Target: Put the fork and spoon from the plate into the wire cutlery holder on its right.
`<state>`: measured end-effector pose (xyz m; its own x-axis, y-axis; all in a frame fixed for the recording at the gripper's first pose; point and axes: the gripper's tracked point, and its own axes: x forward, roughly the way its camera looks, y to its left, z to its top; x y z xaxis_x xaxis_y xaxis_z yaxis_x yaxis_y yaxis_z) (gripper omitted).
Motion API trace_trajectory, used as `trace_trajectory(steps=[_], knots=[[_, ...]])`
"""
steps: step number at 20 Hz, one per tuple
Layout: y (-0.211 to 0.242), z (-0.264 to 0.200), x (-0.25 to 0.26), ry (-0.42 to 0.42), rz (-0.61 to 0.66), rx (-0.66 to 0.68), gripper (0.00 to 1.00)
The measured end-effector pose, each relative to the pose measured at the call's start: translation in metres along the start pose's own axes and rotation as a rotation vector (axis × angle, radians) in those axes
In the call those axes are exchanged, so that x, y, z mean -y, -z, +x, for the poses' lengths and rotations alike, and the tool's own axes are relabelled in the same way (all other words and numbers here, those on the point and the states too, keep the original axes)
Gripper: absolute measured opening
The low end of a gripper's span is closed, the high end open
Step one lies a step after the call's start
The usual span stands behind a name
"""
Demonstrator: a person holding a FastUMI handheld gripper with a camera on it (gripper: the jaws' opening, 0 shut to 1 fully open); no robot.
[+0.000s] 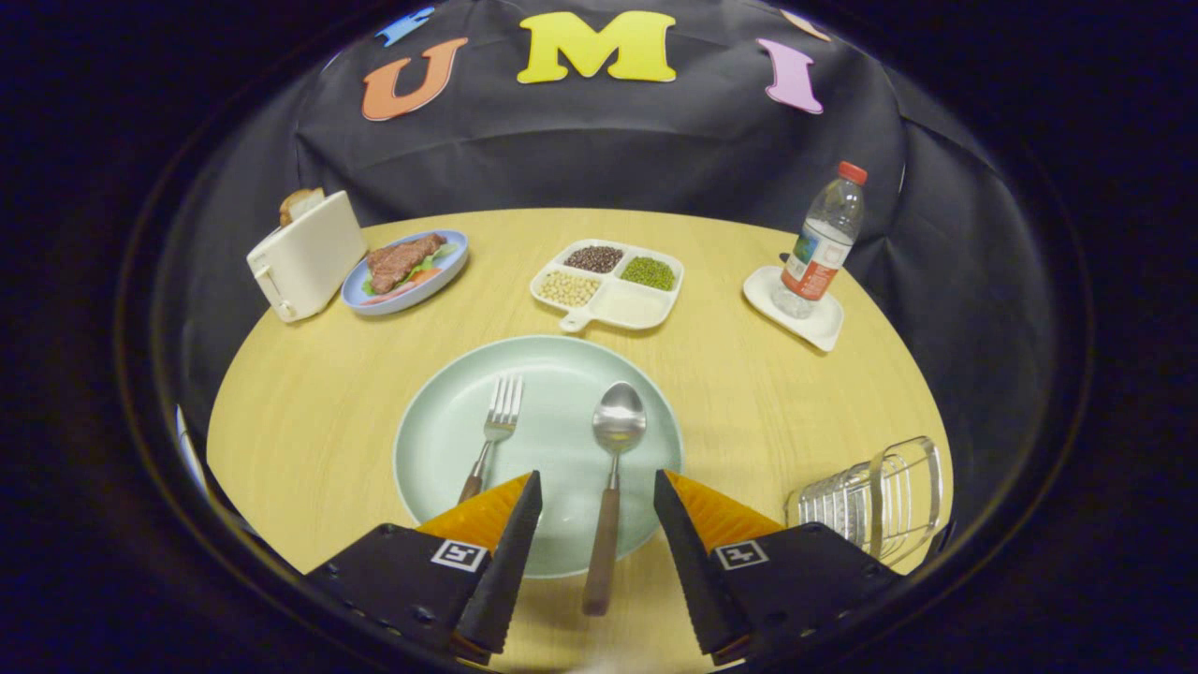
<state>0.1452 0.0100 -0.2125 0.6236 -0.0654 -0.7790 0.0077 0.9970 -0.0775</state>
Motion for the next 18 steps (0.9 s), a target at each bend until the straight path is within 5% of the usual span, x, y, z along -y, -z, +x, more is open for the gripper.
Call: trace_trajectory(steps=[3,6,10,13,16,18], knots=[[0.005,0.016,0.003,0.018,0.026,-0.045,0.7],[0.011,0.025,0.006,0.025,0.043,-0.097,0.57],[0.013,0.033,0.008,0.034,0.061,-0.148,0.26],[0.016,0.032,0.005,0.013,0.111,-0.172,0.2],[0.013,0.033,0.004,0.016,0.113,-0.178,0.02],[0.013,0.03,0.006,0.021,0.102,-0.182,0.02]])
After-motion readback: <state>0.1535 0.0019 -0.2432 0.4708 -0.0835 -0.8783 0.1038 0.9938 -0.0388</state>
